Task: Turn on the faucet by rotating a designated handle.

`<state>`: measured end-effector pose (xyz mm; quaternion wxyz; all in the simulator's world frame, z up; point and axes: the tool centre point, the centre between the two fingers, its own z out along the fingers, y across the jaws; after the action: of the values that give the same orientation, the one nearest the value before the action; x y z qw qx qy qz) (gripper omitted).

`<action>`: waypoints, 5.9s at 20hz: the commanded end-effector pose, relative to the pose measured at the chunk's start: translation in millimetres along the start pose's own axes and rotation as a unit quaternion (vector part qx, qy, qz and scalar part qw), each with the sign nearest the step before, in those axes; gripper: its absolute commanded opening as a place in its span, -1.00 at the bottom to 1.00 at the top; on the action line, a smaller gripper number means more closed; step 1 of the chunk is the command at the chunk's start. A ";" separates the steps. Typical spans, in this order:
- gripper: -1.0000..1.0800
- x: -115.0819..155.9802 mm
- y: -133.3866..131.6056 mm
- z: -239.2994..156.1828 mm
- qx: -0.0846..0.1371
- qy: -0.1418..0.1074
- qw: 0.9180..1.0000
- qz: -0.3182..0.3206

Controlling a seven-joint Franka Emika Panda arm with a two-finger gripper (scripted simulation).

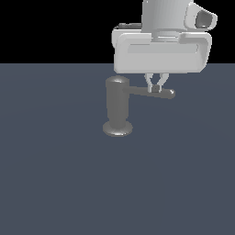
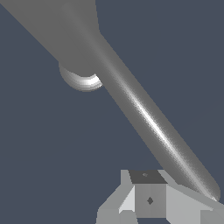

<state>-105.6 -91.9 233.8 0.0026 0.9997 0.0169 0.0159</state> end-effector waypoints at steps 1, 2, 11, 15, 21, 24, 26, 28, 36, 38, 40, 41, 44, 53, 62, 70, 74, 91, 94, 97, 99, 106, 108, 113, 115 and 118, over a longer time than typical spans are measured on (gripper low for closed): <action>-1.00 5.0 5.0 0.5 0.000 0.000 1.000 0.001; -1.00 7.6 7.5 0.8 0.000 0.000 1.000 0.001; -1.00 30.4 30.4 4.0 0.000 -0.003 1.000 0.005; -1.00 40.3 40.4 5.4 0.000 -0.005 1.000 0.007; -1.00 54.9 55.1 7.5 0.001 -0.007 1.000 0.009; -1.00 62.0 62.5 8.6 0.001 -0.008 1.000 0.010; -1.00 66.7 67.3 9.3 0.001 -0.008 1.000 0.011; -1.00 71.3 72.0 10.0 0.001 -0.009 1.000 0.012; -1.00 89.5 90.8 12.9 0.002 -0.011 1.000 0.015; -1.00 93.9 95.5 13.6 0.002 -0.012 1.000 0.015; -1.00 98.3 100.1 14.3 0.002 -0.013 1.000 0.016; -1.00 100.4 102.2 14.6 0.002 -0.013 1.000 0.016; -1.00 106.8 109.0 15.7 0.002 -0.014 1.000 0.017; -1.00 133.5 94.0 4.4 0.006 -0.004 1.000 -0.002; -1.00 159.1 94.3 7.4 0.005 -0.006 1.000 0.002; -1.00 180.6 94.7 9.9 0.005 -0.008 1.000 0.005; -1.00 190.7 95.0 11.1 0.005 -0.008 1.000 0.006; -1.00 230.1 96.1 15.9 0.004 -0.011 1.000 0.012; -1.00 236.4 96.4 16.7 0.004 -0.012 1.000 0.013; -1.00 242.5 96.6 17.4 0.004 -0.012 1.000 0.013; -1.00 246.4 96.5 17.7 0.003 -0.013 1.000 0.014; -1.00 259.3 97.4 19.6 0.003 -0.014 1.000 0.016; -1.00 262.9 97.3 19.9 0.003 -0.014 1.000 0.016; -1.00 271.2 97.6 20.8 0.003 -0.014 1.000 0.017; -1.00 274.3 97.9 21.3 0.003 -0.015 1.000 0.018; -1.00 278.8 98.1 21.9 0.003 -0.015 1.000 0.018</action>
<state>174.4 -180.7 221.4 -0.0003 1.0000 -0.0012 0.0008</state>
